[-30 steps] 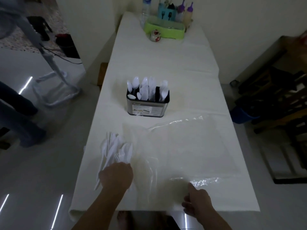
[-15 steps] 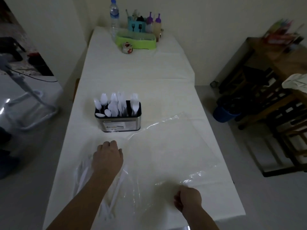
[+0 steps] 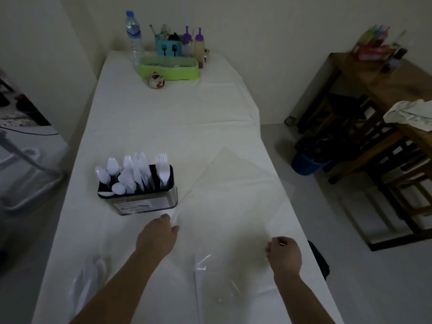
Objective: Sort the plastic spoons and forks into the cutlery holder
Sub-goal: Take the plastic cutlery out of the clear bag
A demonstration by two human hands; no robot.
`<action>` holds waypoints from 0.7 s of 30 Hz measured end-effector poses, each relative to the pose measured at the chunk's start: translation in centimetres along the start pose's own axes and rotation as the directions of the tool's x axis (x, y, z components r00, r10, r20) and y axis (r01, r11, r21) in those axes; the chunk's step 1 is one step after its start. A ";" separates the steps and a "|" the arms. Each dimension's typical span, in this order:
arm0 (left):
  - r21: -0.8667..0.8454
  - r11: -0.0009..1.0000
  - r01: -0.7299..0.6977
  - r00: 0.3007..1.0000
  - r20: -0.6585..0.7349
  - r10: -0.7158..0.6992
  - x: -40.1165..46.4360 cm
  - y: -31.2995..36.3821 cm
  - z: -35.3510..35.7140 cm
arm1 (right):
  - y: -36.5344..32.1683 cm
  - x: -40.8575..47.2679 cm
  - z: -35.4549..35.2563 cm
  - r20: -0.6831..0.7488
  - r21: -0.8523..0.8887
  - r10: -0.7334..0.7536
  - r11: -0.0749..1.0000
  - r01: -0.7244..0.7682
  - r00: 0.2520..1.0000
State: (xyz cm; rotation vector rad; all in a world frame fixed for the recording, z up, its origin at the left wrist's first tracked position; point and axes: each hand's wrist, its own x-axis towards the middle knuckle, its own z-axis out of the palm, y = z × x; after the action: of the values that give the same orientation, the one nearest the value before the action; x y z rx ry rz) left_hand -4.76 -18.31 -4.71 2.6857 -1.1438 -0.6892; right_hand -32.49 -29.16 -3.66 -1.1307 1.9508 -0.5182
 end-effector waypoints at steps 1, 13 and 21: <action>-0.026 1.000 0.003 1.000 0.022 -0.002 0.5 0.2 0.6 | -0.6 0.6 0.0 0.004 0.010 -0.018 1.000 0.018 1.000; -0.164 0.986 0.026 0.868 -0.485 -0.103 -11.3 2.4 1.7 | -0.4 4.4 1.3 0.090 -0.033 0.000 0.999 0.002 0.996; -0.341 0.940 0.013 0.854 -0.485 -0.188 -18.6 0.3 5.6 | 0.7 3.4 0.6 0.117 0.100 0.050 0.993 -0.062 0.992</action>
State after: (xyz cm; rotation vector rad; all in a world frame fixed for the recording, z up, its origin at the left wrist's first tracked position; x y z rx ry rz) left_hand -18.81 -5.07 -2.98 2.4285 -0.6805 -0.1255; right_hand -33.32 -31.67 -5.96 -1.0150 1.8301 -0.5072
